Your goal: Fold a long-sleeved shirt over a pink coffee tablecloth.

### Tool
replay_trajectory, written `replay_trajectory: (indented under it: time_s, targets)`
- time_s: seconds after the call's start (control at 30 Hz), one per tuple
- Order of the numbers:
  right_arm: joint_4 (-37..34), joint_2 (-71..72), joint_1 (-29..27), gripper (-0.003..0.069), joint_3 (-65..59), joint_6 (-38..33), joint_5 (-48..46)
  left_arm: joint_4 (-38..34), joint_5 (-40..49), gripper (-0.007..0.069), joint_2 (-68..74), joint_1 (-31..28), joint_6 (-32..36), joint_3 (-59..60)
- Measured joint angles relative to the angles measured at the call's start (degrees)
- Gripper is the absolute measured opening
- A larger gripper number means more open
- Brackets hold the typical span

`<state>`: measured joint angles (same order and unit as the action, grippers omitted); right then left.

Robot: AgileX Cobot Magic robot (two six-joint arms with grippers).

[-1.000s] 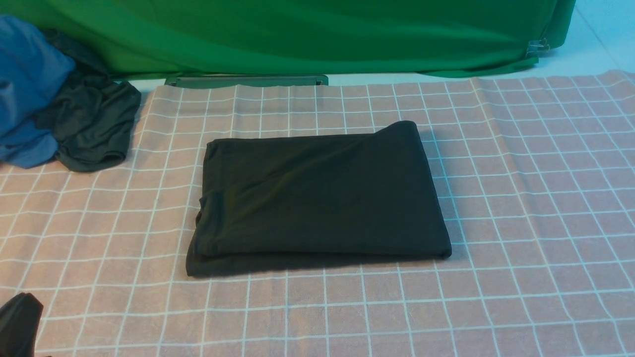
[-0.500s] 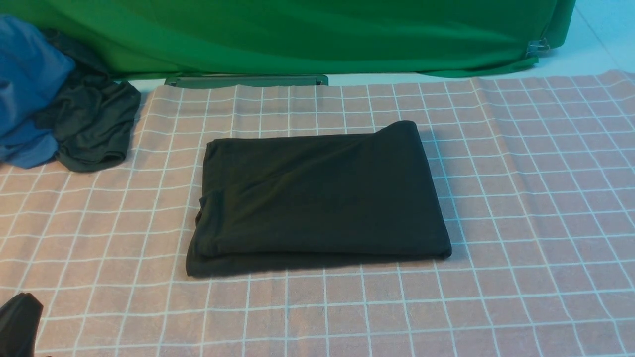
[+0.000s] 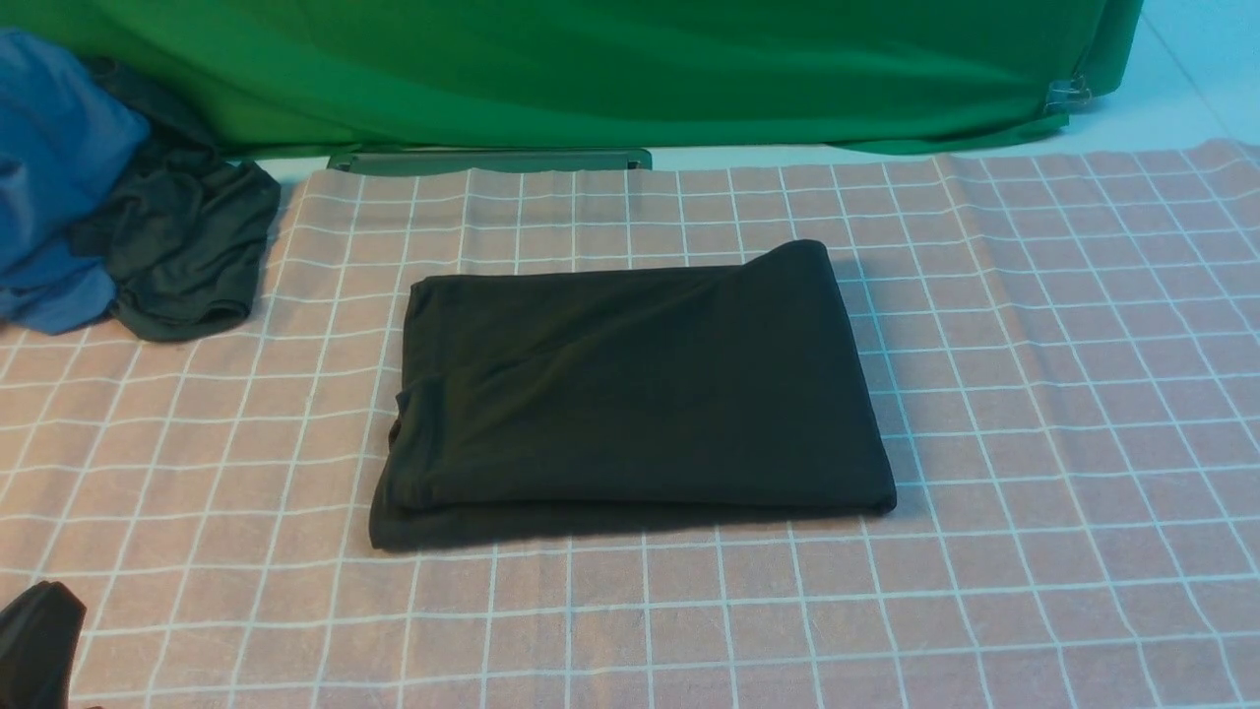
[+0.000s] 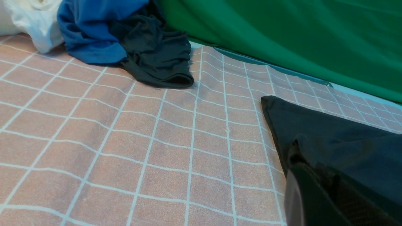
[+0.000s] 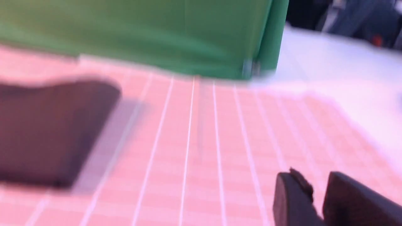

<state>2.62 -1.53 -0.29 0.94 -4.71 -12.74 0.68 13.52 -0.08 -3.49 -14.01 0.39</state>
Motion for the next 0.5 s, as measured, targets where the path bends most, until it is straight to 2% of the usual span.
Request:
replay_trajectory:
  time_s: [0.5]
  targets:
    - [-0.04,1.55,0.88,0.0217,-1.37,0.00,-2.22,0.00,-0.01,0.0013,-0.04,0.00,-0.02,0.00]
